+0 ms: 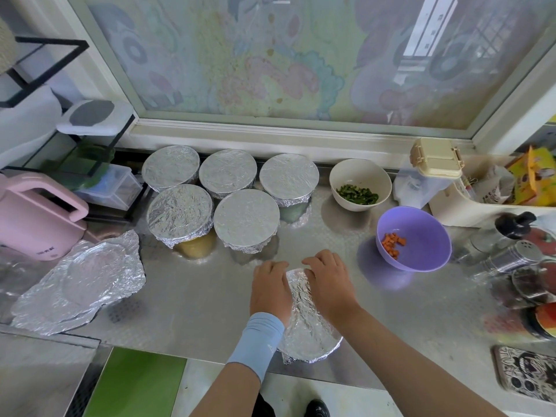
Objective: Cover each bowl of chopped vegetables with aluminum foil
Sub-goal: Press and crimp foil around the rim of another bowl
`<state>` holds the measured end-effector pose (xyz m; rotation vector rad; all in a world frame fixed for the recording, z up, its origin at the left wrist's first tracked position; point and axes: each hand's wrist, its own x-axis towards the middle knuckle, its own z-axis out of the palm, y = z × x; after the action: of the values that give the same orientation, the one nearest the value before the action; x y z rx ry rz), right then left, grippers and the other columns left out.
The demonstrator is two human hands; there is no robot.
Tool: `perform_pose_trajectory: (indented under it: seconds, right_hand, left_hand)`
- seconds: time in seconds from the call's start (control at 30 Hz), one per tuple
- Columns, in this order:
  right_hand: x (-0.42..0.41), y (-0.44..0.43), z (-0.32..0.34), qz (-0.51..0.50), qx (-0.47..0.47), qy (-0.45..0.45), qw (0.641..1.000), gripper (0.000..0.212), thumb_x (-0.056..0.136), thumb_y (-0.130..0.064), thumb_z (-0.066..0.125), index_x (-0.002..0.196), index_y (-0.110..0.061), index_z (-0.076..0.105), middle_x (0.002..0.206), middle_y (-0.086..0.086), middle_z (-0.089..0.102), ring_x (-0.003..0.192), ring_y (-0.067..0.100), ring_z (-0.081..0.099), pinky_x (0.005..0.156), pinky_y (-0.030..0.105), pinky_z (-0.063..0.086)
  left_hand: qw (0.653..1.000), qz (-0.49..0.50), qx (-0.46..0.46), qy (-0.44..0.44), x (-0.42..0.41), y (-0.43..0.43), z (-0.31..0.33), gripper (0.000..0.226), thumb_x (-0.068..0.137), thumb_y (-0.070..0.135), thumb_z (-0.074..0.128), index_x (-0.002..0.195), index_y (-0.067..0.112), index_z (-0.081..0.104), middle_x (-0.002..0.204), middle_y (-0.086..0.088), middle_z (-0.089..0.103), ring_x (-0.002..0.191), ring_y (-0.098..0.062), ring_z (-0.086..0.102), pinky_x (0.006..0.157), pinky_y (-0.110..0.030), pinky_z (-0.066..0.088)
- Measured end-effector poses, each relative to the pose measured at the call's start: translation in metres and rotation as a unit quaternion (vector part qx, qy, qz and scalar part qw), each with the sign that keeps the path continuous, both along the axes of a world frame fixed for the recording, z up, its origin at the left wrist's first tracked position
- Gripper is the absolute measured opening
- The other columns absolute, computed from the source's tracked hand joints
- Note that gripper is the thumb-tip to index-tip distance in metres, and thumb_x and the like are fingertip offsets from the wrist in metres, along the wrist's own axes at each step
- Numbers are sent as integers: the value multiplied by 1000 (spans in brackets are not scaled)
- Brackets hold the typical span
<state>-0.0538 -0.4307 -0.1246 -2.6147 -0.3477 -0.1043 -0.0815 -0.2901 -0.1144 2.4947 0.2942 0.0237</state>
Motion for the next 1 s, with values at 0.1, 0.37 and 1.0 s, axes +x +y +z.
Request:
perform_pose_trajectory:
  seconds: [0.1, 0.37, 1.0]
  right_hand:
    - [-8, 0, -4, -44, 11, 18, 999, 32, 92, -29, 38, 95, -19, 69, 90, 1, 53, 83, 25, 52, 78, 38, 49]
    - [0, -7, -7, -33, 68, 72, 995, 16, 94, -21, 58, 90, -17, 73, 83, 2, 47, 82, 25, 49, 74, 36, 46]
    - [-10, -13, -10, -78, 78, 21, 994, 10, 90, -10, 64, 89, -14, 73, 83, 4, 52, 78, 26, 50, 70, 34, 45]
  left_hand:
    - [998, -51, -31, -31, 5, -1, -2, 22, 100, 15, 49, 112, 16, 67, 107, 2, 57, 104, -15, 44, 93, -30, 42]
    - [996, -19, -86, -16, 9, 1, -7, 19, 99, 16, 52, 98, 14, 71, 97, 3, 58, 96, -11, 44, 82, -11, 27]
    - [996, -75, -53, -22, 8, -10, -6, 22, 101, 22, 50, 105, 16, 70, 98, 4, 53, 98, -11, 43, 87, -21, 39]
